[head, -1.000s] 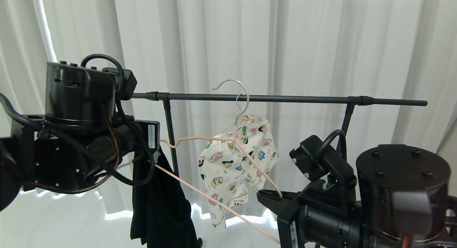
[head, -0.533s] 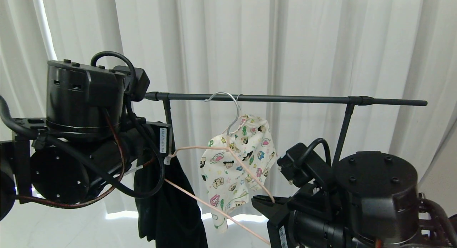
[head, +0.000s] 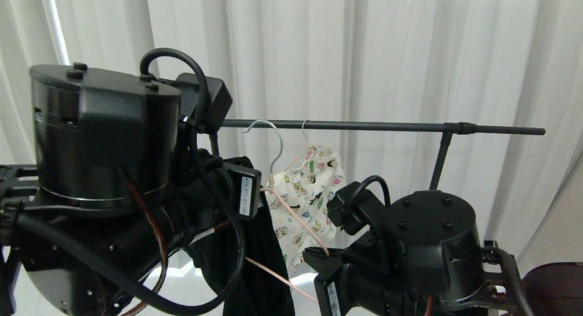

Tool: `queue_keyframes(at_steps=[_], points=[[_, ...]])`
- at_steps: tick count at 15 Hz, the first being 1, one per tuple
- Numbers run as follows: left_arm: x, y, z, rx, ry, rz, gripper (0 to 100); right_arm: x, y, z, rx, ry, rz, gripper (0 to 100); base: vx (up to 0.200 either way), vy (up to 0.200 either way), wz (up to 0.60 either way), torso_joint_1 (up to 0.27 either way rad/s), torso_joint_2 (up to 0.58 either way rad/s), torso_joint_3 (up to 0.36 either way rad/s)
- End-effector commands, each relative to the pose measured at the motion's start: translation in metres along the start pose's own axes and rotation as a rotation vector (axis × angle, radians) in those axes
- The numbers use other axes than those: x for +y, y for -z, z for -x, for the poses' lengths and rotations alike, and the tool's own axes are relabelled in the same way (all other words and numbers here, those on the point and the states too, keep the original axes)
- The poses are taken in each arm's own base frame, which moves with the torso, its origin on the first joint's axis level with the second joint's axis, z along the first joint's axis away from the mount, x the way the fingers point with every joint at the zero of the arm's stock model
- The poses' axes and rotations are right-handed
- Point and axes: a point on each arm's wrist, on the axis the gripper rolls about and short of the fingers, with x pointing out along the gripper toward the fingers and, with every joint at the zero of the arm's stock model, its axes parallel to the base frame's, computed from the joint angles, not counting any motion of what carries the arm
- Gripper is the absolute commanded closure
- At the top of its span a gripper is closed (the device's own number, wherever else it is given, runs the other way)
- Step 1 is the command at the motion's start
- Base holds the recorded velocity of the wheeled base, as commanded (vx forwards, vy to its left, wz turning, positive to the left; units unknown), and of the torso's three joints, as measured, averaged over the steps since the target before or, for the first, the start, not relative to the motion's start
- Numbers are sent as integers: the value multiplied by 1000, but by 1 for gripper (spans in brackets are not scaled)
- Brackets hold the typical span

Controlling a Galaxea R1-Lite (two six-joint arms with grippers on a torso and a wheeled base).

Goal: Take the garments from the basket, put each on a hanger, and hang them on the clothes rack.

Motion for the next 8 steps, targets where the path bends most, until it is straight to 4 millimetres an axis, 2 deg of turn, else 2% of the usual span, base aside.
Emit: queue_keyframes(at_steps=[1, 8], points=[[-8, -1, 6, -11, 28, -8, 100, 1, 0, -7, 4, 2, 0, 100, 0, 0, 0, 0, 0, 0], [-3, -4, 12, -30, 15, 6, 100, -6, -4, -6, -41, 97, -13, 100, 0, 0, 0, 0, 0, 0]])
